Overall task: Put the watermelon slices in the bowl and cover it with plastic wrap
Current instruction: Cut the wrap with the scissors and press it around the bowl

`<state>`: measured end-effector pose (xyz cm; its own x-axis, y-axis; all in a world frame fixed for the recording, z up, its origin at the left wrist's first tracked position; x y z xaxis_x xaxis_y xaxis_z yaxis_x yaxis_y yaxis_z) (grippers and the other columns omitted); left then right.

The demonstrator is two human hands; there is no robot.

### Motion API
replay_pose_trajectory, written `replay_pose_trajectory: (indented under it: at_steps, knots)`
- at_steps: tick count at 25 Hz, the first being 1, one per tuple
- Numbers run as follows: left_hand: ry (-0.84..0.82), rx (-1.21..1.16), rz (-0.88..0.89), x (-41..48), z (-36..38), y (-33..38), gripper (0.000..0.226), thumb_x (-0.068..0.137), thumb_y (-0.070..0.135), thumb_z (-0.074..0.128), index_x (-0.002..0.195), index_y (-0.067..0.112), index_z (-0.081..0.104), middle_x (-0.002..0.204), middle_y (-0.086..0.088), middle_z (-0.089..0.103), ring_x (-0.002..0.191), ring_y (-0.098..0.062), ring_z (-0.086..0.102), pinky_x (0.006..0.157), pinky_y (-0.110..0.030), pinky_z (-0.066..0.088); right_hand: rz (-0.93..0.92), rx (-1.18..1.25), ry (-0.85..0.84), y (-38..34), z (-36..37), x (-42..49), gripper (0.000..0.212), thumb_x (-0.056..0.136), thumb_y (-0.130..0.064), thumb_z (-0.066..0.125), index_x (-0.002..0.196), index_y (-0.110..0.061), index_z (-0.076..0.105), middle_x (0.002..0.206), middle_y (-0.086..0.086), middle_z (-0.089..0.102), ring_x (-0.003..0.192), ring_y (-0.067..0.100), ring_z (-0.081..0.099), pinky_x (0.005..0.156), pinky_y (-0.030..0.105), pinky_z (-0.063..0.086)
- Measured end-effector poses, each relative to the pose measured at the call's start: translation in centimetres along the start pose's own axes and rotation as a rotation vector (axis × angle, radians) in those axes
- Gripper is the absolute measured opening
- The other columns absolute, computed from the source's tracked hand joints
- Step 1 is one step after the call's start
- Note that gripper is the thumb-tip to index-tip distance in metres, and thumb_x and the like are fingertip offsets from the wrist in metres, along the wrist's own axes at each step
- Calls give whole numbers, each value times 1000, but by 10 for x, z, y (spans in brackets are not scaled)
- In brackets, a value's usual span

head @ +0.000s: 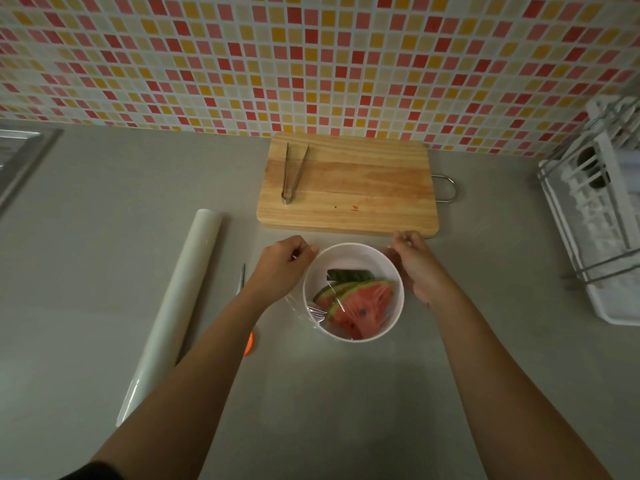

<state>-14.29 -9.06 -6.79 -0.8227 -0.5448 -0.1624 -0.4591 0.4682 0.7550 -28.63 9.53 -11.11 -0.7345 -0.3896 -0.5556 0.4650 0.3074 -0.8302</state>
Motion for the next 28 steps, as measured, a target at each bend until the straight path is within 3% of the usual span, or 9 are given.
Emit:
replay_pose_trajectory:
  at_steps: [5, 12, 14, 16, 17, 20, 23, 25, 28]
  knots:
    - [41, -63, -71, -1, 4, 0, 33, 97, 36, 44, 82, 11, 60, 80, -4, 66, 67, -8, 56, 53, -18, 37, -105, 224, 43, -15, 0, 3, 11, 93, -27, 51, 89, -25, 41, 70, -4, 73, 64, 13, 63, 55, 27, 49]
    - [49, -40, -52, 2, 4, 3, 34, 97, 34, 45, 82, 8, 60, 71, 2, 61, 64, -6, 53, 53, -18, 34, -58, 271, -268, -12, 11, -15, 44, 78, -11, 64, 102, -34, 35, 91, 5, 74, 81, 16, 68, 68, 29, 51]
    - [41, -42, -57, 2, 5, 2, 32, 97, 34, 45, 80, 11, 59, 69, 5, 59, 63, -5, 53, 53, -16, 34, -40, 318, -376, -13, 8, -23, 37, 76, -17, 65, 99, -34, 41, 93, 3, 72, 78, 14, 66, 65, 28, 50]
    - [38, -47, -65, 1, 5, 2, 30, 97, 34, 45, 79, 13, 58, 68, 7, 58, 62, -4, 52, 51, -13, 34, -2, 292, -465, -10, 9, -31, 18, 79, -26, 61, 92, -31, 52, 91, 1, 65, 72, 13, 61, 61, 28, 47]
    - [39, -48, -69, 1, 5, 2, 30, 97, 34, 45, 78, 13, 58, 68, 7, 58, 62, -4, 52, 51, -13, 33, 14, 248, -494, -8, 11, -32, 11, 80, -30, 58, 91, -28, 57, 93, 2, 62, 76, 15, 59, 65, 30, 47]
    - [45, -51, -67, 0, 4, 4, 31, 97, 34, 45, 79, 12, 58, 68, 6, 58, 63, -5, 52, 52, -16, 33, 2, 108, -556, -8, 23, -31, 25, 84, -37, 50, 93, -19, 66, 100, 4, 62, 89, 18, 59, 82, 36, 45]
    - [47, -69, -61, -2, 5, 5, 33, 98, 34, 43, 84, 9, 58, 76, -3, 64, 67, -13, 57, 56, -22, 41, -29, 59, -496, -12, 27, -28, 33, 78, -45, 56, 94, -19, 71, 94, -1, 67, 87, 15, 62, 82, 33, 46]
    - [57, -111, -68, -3, 5, 5, 34, 99, 35, 40, 86, 7, 56, 86, -9, 68, 77, -23, 62, 67, -35, 50, -73, 82, -395, -11, 24, -25, 39, 77, -46, 56, 100, -17, 70, 94, -4, 70, 89, 13, 64, 82, 33, 47]
    - [68, -105, -42, -5, 6, 6, 33, 100, 36, 36, 84, 9, 47, 84, -8, 66, 76, -25, 60, 66, -37, 47, -158, 99, -240, -5, 24, -25, 40, 75, -53, 55, 98, -25, 72, 99, -6, 71, 96, 12, 65, 91, 40, 47]
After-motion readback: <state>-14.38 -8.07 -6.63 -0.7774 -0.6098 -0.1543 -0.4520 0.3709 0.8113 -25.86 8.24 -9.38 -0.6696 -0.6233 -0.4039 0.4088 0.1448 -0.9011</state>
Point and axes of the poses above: each hand's wrist, its own x-axis towards the middle knuckle, its own z-axis out of the palm, y = z × x, the point moved 8 cm from there along x, towards the middle knuckle
